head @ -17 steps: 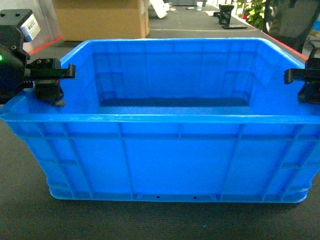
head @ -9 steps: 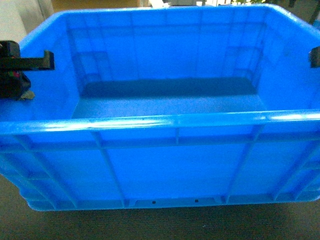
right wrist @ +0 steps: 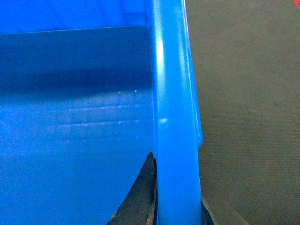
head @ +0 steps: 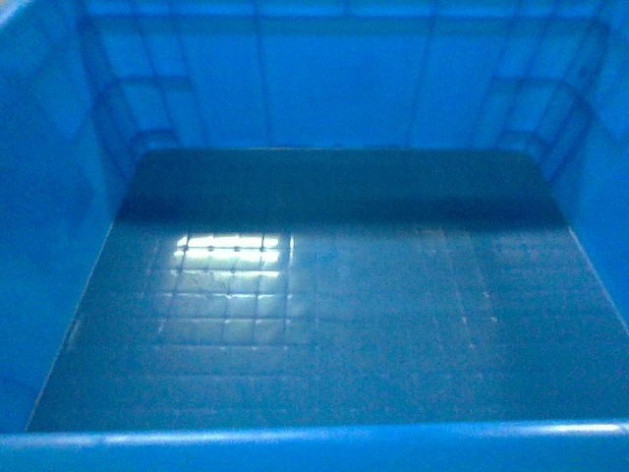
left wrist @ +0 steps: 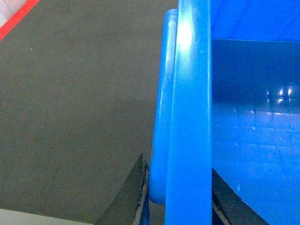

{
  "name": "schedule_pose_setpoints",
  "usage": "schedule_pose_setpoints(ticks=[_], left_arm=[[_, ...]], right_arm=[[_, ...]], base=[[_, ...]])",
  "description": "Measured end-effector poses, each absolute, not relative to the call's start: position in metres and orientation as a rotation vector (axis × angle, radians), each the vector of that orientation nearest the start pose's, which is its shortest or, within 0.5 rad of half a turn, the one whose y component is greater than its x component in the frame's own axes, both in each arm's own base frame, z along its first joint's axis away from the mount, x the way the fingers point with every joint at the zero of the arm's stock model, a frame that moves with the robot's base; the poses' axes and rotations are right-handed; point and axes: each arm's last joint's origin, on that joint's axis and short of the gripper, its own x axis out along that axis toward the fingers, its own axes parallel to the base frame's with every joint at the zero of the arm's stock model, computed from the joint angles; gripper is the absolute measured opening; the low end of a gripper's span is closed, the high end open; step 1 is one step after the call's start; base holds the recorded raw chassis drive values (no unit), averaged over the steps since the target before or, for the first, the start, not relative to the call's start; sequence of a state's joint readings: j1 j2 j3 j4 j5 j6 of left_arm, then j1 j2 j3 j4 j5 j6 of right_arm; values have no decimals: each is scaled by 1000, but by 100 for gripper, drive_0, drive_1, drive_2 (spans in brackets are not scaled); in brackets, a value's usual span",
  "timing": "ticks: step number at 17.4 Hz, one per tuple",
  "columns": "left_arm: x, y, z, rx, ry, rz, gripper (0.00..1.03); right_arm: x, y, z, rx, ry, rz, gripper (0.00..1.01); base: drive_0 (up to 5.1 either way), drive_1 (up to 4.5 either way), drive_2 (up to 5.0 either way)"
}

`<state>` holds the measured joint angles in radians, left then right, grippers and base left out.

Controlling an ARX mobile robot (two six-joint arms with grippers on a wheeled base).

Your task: Place box next to blue box on left shelf

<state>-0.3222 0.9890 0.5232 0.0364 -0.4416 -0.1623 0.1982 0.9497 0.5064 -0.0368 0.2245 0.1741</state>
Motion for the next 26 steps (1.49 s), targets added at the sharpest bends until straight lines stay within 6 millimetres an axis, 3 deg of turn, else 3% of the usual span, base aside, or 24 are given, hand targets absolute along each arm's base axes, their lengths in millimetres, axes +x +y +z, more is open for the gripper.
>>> schedule_pose_setpoints(ticks=[5, 8, 26], left_arm=[[175, -55, 237, 13, 311, 135, 20], [171, -56, 235, 26, 293, 130, 20], [170, -56, 237, 23, 279, 136, 20]], right_arm=[[162, 33, 227, 89, 424, -89, 10], [150, 34, 224, 94, 405, -100, 10], [150, 34, 225, 96, 399, -101, 10]], base=[[0, 0, 0], [0, 0, 0], [0, 0, 0]])
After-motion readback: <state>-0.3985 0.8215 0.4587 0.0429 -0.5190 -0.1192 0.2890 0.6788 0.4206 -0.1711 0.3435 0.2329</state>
